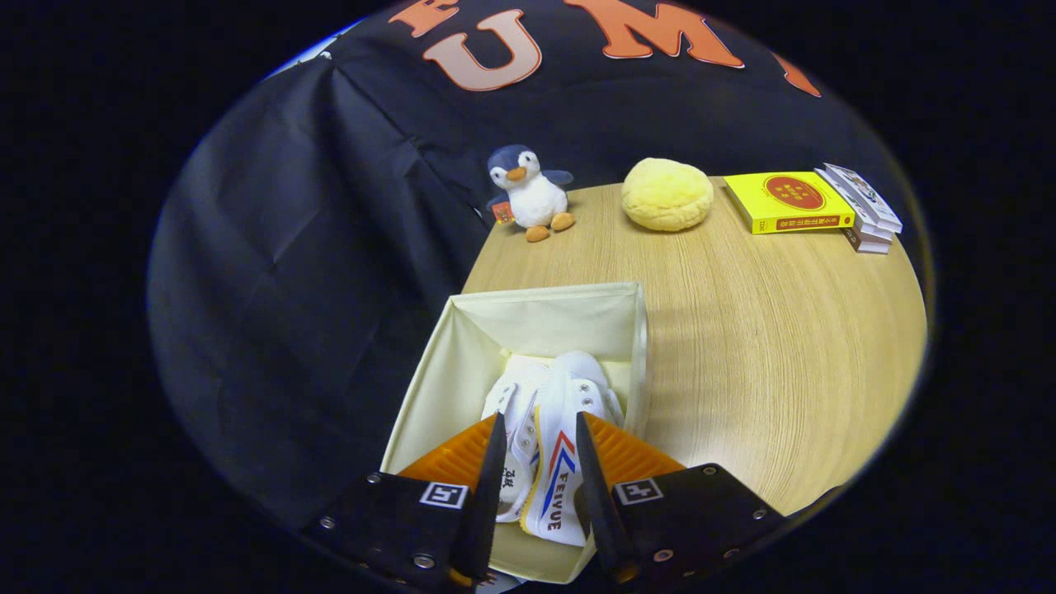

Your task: Open the storage box then place both shoes into the box .Put the left shoe in first, then the right shoe, with the right side of both shoes facing outward in a uniform manner.

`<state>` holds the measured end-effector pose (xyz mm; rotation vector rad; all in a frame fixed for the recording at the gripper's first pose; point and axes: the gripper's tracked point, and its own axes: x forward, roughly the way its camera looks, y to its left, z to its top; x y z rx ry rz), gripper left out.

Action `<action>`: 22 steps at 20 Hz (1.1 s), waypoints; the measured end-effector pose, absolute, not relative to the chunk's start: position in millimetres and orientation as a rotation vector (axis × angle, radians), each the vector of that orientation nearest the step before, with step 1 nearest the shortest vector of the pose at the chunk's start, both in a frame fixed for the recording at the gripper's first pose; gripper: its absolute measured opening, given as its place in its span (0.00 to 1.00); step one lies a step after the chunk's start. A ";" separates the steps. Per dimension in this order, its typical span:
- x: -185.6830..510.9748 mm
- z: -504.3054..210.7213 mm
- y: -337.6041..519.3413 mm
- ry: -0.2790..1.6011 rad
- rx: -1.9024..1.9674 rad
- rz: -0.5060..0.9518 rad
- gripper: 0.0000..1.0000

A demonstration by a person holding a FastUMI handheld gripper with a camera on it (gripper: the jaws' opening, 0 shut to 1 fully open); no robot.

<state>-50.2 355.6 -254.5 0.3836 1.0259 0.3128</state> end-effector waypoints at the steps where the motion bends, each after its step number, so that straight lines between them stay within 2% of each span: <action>1: -47.9 -246.1 341.7 0.997 0.369 0.319 0.57; 6: -33.6 -191.2 270.4 0.770 0.351 0.329 0.73; 11: -16.1 -142.1 176.6 0.509 0.300 0.266 0.93; 13: -11.0 -122.3 138.5 0.421 0.262 0.224 0.97; 22: -4.2 -26.8 -0.9 0.097 0.170 0.032 0.98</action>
